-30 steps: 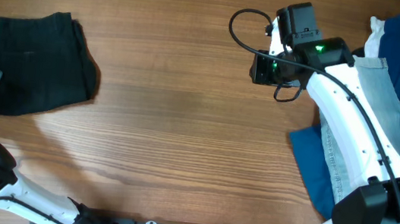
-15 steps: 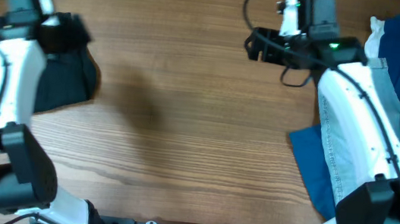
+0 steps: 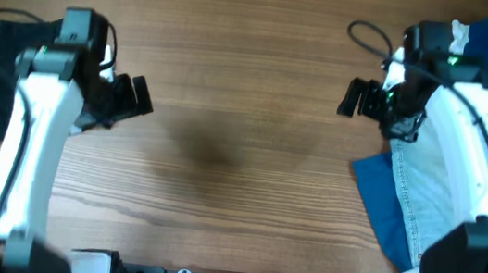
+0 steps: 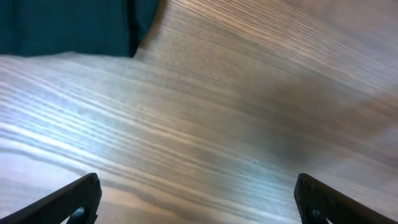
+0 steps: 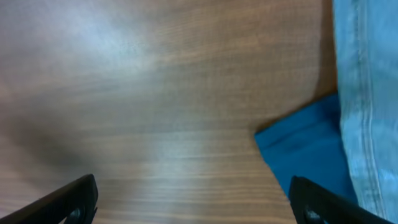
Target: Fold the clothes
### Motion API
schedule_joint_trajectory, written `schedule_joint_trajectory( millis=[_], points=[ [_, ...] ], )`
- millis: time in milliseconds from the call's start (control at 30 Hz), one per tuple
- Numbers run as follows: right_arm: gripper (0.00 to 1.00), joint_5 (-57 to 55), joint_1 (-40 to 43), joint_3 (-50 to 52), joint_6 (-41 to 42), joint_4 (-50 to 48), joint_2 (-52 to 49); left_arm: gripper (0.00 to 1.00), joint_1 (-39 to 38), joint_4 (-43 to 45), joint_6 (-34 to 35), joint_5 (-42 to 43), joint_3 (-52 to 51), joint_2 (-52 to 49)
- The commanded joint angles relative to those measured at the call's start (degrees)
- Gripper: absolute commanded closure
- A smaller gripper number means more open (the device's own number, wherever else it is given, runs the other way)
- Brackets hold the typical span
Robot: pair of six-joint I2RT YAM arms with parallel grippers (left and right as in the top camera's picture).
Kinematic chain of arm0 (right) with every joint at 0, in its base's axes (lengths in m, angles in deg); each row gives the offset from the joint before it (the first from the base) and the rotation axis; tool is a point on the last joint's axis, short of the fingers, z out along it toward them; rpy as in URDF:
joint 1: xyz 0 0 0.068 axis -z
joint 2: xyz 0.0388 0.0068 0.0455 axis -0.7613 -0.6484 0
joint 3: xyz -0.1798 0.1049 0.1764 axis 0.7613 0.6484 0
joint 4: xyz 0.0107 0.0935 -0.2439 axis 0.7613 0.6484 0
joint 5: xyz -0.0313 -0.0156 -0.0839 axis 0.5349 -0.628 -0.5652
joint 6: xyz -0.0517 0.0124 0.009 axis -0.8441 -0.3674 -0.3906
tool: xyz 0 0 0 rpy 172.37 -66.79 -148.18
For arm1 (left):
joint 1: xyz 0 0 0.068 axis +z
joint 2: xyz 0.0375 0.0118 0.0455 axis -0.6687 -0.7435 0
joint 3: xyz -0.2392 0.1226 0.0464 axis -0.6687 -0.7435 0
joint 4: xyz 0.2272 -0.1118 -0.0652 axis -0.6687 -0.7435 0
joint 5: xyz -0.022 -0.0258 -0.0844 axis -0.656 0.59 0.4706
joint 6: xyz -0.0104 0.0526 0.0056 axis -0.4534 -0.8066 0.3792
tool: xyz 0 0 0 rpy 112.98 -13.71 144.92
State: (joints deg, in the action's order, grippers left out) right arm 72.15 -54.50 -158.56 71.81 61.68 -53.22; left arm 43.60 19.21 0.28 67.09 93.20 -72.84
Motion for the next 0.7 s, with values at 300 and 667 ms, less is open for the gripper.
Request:
schedule_joint_trajectory(
  millis=[300,667],
  points=[
    [0.01,-18.1,-13.9,28.3,10.8,-24.2,57.4,0.0,-3.1,10.4,2.7,-0.5,-18.5,51.4],
    [0.0,-18.1,-13.9,28.3,10.7,-23.5,58.9,0.0,-3.1,3.3,2.7,-0.5,-18.5,55.7]
  ],
)
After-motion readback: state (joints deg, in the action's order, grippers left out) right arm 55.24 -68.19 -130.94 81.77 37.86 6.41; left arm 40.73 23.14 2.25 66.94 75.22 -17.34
